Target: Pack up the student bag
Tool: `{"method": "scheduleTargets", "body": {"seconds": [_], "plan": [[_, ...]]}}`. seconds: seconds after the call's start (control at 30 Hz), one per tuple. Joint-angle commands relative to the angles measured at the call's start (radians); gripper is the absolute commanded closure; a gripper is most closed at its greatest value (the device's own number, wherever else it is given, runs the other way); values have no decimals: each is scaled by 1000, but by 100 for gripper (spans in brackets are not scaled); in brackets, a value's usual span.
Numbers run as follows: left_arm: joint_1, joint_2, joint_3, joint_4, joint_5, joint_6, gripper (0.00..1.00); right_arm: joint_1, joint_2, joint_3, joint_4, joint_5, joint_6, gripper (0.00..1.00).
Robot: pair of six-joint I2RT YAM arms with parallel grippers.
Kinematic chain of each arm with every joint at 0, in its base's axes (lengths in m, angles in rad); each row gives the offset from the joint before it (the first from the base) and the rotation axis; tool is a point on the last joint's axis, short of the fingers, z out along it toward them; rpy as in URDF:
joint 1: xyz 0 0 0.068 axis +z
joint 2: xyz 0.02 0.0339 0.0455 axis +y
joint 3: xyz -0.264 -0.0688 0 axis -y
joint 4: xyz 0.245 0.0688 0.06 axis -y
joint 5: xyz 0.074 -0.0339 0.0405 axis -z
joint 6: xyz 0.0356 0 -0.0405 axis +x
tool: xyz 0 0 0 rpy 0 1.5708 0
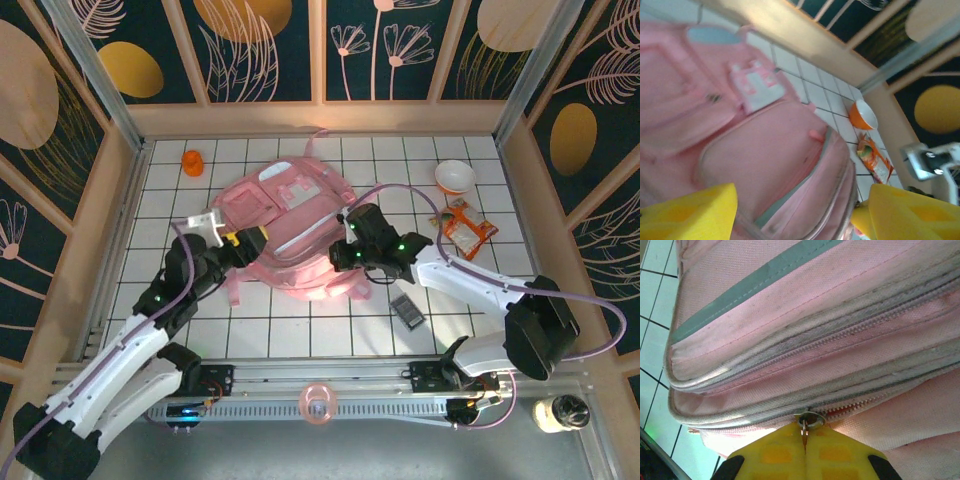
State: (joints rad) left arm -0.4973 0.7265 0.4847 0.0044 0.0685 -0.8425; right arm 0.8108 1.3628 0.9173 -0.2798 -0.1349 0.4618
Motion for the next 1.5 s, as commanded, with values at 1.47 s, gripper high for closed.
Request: {"method": "scheduleTargets", "body": {"seconds": [1.47], "plan": [[5,274,58,-41,57,-794,35,219,314,133,335,44,151,100]]}}
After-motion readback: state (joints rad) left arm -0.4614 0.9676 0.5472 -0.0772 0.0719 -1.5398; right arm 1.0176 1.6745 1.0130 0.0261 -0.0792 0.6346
